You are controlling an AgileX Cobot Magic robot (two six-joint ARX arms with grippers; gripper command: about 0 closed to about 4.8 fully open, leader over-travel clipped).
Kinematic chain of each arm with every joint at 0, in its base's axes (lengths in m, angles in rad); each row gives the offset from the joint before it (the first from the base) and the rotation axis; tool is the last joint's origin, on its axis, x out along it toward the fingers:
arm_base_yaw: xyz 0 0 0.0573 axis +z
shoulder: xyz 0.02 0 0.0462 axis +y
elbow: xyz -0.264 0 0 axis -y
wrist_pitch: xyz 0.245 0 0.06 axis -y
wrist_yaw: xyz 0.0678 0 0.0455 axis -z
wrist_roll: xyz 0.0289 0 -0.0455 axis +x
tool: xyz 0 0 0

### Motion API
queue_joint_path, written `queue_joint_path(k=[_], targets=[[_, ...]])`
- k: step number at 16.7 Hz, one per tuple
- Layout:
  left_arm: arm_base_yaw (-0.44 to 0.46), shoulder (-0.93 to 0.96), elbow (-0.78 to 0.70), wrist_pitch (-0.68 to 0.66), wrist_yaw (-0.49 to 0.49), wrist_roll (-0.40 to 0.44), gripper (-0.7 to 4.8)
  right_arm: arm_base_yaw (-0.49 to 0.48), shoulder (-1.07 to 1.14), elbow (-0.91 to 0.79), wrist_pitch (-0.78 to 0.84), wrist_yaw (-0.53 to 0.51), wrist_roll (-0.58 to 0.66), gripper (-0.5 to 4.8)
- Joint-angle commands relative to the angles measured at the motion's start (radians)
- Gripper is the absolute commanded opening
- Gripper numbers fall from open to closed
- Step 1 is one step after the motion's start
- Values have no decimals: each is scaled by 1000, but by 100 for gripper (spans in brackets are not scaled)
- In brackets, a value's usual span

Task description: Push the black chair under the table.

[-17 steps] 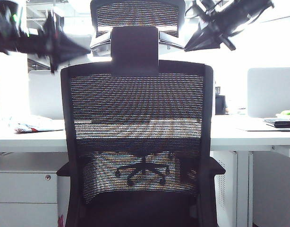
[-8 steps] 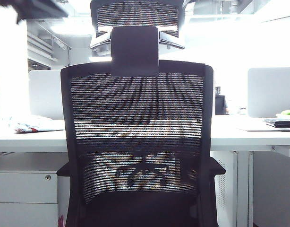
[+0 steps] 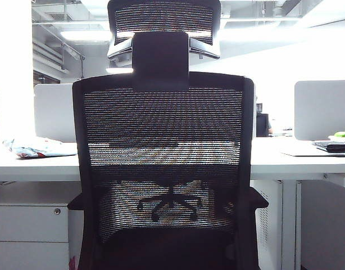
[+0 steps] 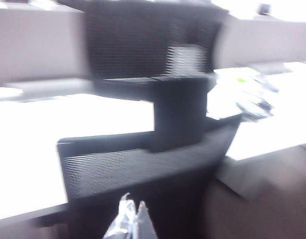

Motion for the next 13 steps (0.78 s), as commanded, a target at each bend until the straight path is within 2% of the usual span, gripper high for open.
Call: queue_joint_path(k=[1,2,3,7,9,13], targets=[[2,-179,-80,-29,-199,-21,-6,-2,-154,-176,121,92,46,-6],[2,-255,-119,-29,-285,-30,-6,-2,-209,-245,169,103,58,-6],[2,-330,-155,-32,-326,-30,-6,-2,-254,-299,196,104,58,-6],[2,-528,-252,-70,-366,-48,-6,-1,-385,-474,221,188,80,-5],[2,-607,-280,-181,-366,-49,-6,-1,-473,-586,272,235,80,-6],[2,-631,-281,-274,-360,-51,-6,-1,-517,-640,289,235,79,-5]])
